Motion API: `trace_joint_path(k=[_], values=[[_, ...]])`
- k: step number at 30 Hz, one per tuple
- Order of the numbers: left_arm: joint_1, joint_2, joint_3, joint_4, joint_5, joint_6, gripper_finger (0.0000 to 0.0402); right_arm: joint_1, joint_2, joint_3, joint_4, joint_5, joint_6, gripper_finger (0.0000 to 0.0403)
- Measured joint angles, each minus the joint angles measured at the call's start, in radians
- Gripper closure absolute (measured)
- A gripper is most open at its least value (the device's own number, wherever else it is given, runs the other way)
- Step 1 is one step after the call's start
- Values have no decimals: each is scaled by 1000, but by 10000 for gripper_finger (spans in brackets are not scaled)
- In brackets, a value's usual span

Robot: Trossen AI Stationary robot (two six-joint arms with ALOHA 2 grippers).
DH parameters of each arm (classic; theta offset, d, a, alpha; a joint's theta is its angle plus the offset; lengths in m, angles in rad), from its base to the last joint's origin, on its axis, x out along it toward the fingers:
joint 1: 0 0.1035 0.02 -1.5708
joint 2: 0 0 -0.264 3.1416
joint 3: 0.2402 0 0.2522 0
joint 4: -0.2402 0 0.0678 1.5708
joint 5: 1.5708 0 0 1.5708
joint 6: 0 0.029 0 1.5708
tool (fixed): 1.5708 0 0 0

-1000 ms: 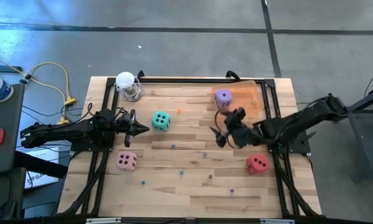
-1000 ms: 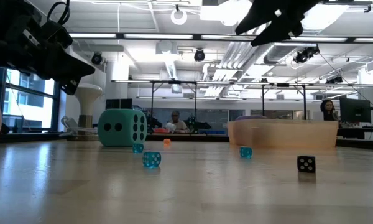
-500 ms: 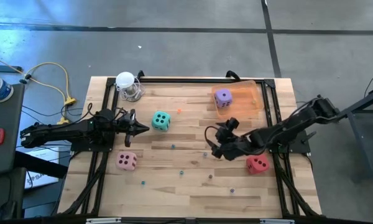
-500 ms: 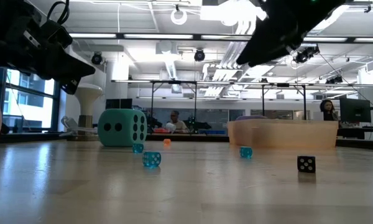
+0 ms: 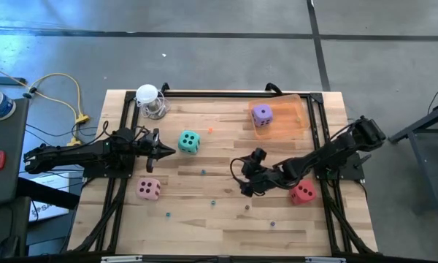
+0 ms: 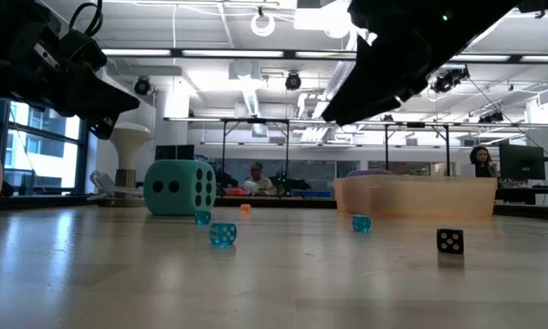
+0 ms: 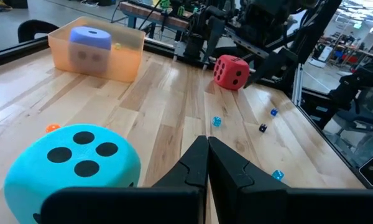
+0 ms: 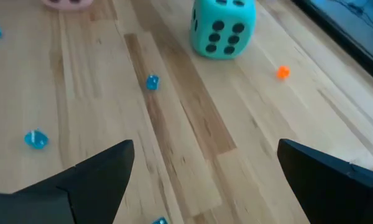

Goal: Pick & Place Dice
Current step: Put the small light blue die into the the orange bin

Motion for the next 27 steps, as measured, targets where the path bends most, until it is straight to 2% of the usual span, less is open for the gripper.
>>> trace_joint_path(k=[3,6,10,23,27], values=[[0,0,0,1,1,-16,399,-2,0,0,-19,-48,29,15],[0,0,0,13,-9,-4,399,-1,0,0,-73,-111,129,15],[0,0,0,58,-13,23,399,0,0,0,-138,-120,270,15],[-1,0,0,73,1,-49,399,2,0,0,-150,-119,316,15],[-1,3,0,72,-2,-35,399,2,0,0,-220,-163,346,15]])
